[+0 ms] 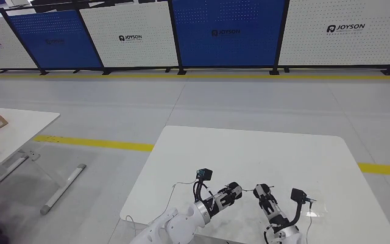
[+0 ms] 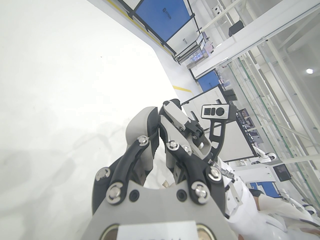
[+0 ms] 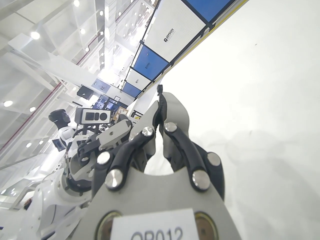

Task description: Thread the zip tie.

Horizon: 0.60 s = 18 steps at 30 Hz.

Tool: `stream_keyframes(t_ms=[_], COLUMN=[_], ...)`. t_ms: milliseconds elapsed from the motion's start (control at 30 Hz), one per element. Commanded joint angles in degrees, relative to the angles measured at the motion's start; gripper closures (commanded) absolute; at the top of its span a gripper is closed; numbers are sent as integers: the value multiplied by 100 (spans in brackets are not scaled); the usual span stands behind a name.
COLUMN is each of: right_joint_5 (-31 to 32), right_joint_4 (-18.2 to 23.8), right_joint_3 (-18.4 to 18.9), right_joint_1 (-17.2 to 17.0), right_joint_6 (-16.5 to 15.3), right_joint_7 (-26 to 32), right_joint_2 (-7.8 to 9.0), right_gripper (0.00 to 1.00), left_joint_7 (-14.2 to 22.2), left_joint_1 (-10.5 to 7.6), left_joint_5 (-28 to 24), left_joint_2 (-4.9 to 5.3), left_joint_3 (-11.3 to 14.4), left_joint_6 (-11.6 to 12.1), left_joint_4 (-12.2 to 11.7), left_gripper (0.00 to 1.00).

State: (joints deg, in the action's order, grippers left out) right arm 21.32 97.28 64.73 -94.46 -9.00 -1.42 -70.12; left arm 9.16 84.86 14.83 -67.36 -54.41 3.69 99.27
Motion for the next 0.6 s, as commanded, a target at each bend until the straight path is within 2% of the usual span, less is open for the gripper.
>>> stream_keyframes(t_ms=[0,567], right_joint_5=[5,-161], right_joint_4=[2,44], right_joint_3=[4,167], right_joint_1=[-11,-124], right_joint_6=[-13,-204], right_joint_7=[-4,25], right_joint_2=[-4,-24], right_gripper=[100,100], left_joint_7=[0,0], left_joint_1=[0,0], left_joint_5=[0,0], left_joint_2=[0,0], left_joint_3=[0,0], left_joint_6=[0,0], left_joint_4=[0,0], left_gripper=[100,100])
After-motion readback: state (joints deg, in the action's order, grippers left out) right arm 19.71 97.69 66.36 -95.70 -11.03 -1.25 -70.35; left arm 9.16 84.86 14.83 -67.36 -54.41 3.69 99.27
